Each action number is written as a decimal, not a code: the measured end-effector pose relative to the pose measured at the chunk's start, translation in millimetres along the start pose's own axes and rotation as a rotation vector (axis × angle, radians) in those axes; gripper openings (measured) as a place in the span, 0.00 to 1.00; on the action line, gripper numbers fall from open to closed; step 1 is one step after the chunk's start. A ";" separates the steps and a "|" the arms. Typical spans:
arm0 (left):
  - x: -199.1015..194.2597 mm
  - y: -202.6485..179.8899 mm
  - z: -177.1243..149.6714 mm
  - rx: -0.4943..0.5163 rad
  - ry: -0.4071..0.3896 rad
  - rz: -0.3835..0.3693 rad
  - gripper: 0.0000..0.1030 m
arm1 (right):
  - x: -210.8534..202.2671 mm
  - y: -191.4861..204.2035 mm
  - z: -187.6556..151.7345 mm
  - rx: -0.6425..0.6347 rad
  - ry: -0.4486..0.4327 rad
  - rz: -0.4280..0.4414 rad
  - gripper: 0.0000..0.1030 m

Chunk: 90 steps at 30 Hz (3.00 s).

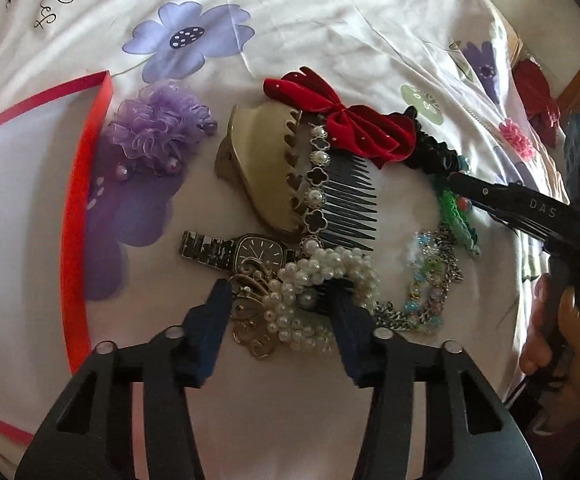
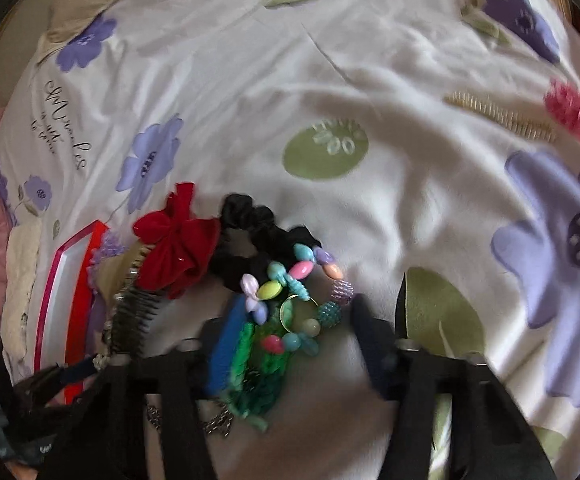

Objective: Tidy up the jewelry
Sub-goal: 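Grasp the pearl hair tie with the left tool while the right tool grasps the beaded bracelet, then carry the pearl tie and beaded bracelet into the red-rimmed box with both tools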

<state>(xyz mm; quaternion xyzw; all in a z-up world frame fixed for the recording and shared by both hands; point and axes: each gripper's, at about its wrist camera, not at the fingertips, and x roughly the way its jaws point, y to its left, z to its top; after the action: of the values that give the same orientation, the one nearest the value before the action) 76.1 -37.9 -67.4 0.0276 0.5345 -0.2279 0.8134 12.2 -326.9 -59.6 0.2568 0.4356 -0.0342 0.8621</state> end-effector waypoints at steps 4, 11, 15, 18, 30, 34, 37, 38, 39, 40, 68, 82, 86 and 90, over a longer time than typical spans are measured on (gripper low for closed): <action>-12.4 -3.0 -2.8 0.020 -0.026 -0.017 0.21 | -19.3 6.9 -6.1 -0.041 -0.050 0.004 0.14; -34.5 -4.9 -12.9 0.038 -0.059 -0.028 0.19 | -51.1 21.1 -14.7 -0.085 -0.095 0.048 0.14; -38.5 0.7 -21.3 0.032 -0.039 -0.045 0.19 | -65.9 30.8 -19.3 -0.100 -0.105 0.091 0.14; -36.0 3.0 -31.1 0.039 -0.021 -0.029 0.20 | -73.5 43.0 -25.2 -0.129 -0.109 0.111 0.14; -28.3 9.3 -23.7 0.078 -0.027 -0.018 0.46 | -76.2 56.9 -44.3 -0.155 -0.084 0.143 0.14; -23.8 11.2 -18.8 0.074 -0.006 -0.050 0.12 | -75.4 57.6 -46.5 -0.153 -0.083 0.145 0.14; -31.3 9.9 -23.0 0.087 -0.032 -0.042 0.10 | -75.6 59.4 -47.3 -0.158 -0.084 0.149 0.14; -34.2 10.1 -25.1 0.086 -0.036 -0.044 0.09 | -75.8 61.6 -48.4 -0.161 -0.087 0.150 0.14; -38.0 11.7 -27.6 0.078 -0.042 -0.048 0.07 | -75.9 63.6 -49.1 -0.164 -0.087 0.154 0.14; -42.0 12.8 -29.6 0.068 -0.049 -0.050 0.07 | -75.8 66.3 -49.9 -0.168 -0.087 0.158 0.14; -26.5 45.9 -48.6 0.015 0.013 0.014 0.43 | -61.9 119.7 -70.8 -0.248 -0.023 0.236 0.14; -62.4 44.5 -40.0 0.004 -0.085 -0.007 0.04 | -62.2 129.8 -70.9 -0.258 -0.023 0.263 0.14; -77.5 44.2 -35.6 0.015 -0.125 0.010 0.04 | -63.4 136.6 -71.0 -0.265 -0.028 0.278 0.14; -91.7 47.8 -32.0 0.007 -0.162 0.007 0.04 | -62.6 142.7 -69.5 -0.270 -0.023 0.292 0.14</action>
<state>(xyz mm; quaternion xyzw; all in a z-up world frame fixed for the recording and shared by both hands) 38.0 45.4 -9.6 0.0136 0.4661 -0.2284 0.8546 -37.2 -180.8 13.5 0.1989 0.3844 0.1467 0.8895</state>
